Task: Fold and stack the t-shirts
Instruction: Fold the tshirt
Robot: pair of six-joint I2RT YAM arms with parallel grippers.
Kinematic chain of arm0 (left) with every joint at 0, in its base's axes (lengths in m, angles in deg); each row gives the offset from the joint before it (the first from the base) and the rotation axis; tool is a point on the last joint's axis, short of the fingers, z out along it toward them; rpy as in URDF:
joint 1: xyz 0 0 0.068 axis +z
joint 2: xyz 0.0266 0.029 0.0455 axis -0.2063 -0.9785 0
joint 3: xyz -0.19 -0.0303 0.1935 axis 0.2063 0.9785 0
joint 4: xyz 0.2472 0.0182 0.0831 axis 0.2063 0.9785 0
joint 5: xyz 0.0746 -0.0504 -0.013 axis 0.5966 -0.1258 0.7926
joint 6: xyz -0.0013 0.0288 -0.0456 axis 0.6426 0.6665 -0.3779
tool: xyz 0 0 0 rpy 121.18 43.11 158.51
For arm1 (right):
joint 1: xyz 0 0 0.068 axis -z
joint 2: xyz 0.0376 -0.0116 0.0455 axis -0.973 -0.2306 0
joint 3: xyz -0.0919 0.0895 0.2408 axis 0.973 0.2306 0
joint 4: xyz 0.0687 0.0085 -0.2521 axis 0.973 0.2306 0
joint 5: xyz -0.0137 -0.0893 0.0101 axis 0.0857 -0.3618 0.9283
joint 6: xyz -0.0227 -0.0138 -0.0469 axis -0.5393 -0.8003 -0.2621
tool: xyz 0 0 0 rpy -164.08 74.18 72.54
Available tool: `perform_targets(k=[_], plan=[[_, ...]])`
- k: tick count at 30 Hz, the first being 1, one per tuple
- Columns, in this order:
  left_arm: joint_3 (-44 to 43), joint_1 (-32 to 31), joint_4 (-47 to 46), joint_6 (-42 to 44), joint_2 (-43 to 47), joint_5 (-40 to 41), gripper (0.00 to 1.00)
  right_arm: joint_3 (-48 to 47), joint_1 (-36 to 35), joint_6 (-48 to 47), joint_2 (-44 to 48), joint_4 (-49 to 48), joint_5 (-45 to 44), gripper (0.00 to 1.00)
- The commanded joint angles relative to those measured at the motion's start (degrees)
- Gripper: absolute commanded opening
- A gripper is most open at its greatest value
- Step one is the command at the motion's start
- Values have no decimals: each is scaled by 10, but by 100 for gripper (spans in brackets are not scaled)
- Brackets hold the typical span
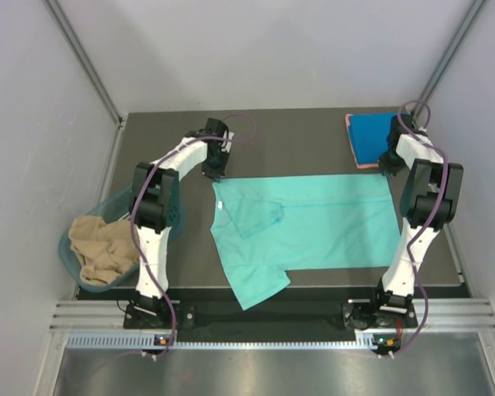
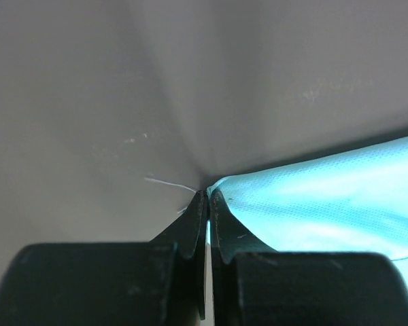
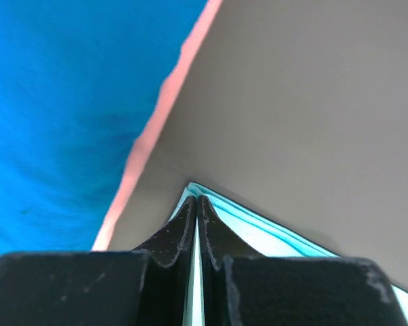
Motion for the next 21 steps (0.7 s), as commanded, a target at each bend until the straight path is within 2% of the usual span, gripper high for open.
perform_targets(k=[1, 7, 9, 11, 12, 15, 16, 18, 19, 21], plan=[[-41, 6, -6, -7, -12, 29, 0, -23, 9, -9, 21, -31, -12, 0], [-65, 6, 7, -12, -26, 23, 0, -37, 11, -12, 7, -26, 12, 0], [-65, 6, 7, -18, -19, 15, 1, -49, 11, -15, 4, -18, 17, 6], [-69, 6, 11, -26, -8, 16, 16, -59, 11, -22, 6, -3, 17, 13], [-76, 6, 15, -29, -5, 22, 21, -65, 11, -29, 6, 4, 16, 23], [-83, 6, 30, -46, 22, 31, 43, -93, 11, -36, 29, 50, 8, 33], [-83, 6, 36, -51, 29, 30, 46, -98, 12, -37, 37, 81, 10, 34], [-86, 5, 46, -77, 51, 25, 45, -95, 14, -30, 68, 116, 27, 37], [-86, 5, 51, -87, 58, 17, 45, -81, 16, -23, 80, 156, 31, 38], [-68, 1, 57, -128, 88, 6, 46, -40, 14, -8, 141, 177, 36, 39]])
